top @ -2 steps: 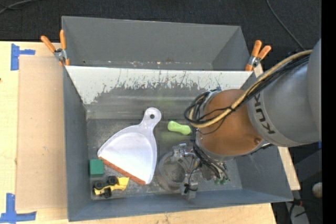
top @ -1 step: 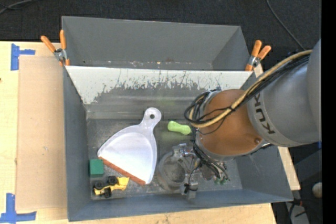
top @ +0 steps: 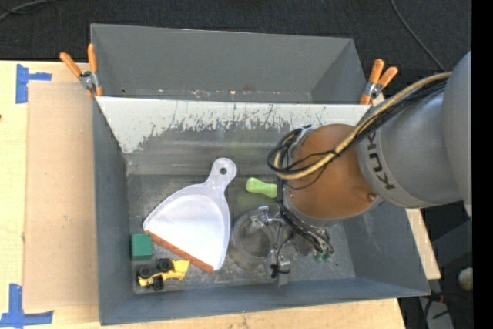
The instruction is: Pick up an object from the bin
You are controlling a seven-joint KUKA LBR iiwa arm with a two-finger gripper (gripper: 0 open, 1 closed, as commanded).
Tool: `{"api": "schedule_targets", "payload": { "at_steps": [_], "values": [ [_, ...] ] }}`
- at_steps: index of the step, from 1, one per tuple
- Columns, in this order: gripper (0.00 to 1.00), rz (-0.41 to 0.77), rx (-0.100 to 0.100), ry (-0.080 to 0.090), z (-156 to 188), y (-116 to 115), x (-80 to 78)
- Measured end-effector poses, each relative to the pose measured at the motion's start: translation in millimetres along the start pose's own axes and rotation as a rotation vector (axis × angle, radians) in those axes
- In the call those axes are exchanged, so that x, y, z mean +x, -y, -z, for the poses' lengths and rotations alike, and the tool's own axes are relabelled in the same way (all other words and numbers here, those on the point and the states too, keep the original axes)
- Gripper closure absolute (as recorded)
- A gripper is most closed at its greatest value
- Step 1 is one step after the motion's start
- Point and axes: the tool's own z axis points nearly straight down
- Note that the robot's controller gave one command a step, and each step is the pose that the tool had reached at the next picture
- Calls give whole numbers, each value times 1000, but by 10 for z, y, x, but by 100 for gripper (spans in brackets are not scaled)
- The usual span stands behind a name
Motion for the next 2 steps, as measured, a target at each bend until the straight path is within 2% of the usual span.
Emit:
{"api": "schedule_targets", "payload": {
  "at_steps": [1,2],
  "values": [
    [100,52,-1,1,-113,148,-35],
    [100,52,-1,1,-113,149,-36]
  ]
}}
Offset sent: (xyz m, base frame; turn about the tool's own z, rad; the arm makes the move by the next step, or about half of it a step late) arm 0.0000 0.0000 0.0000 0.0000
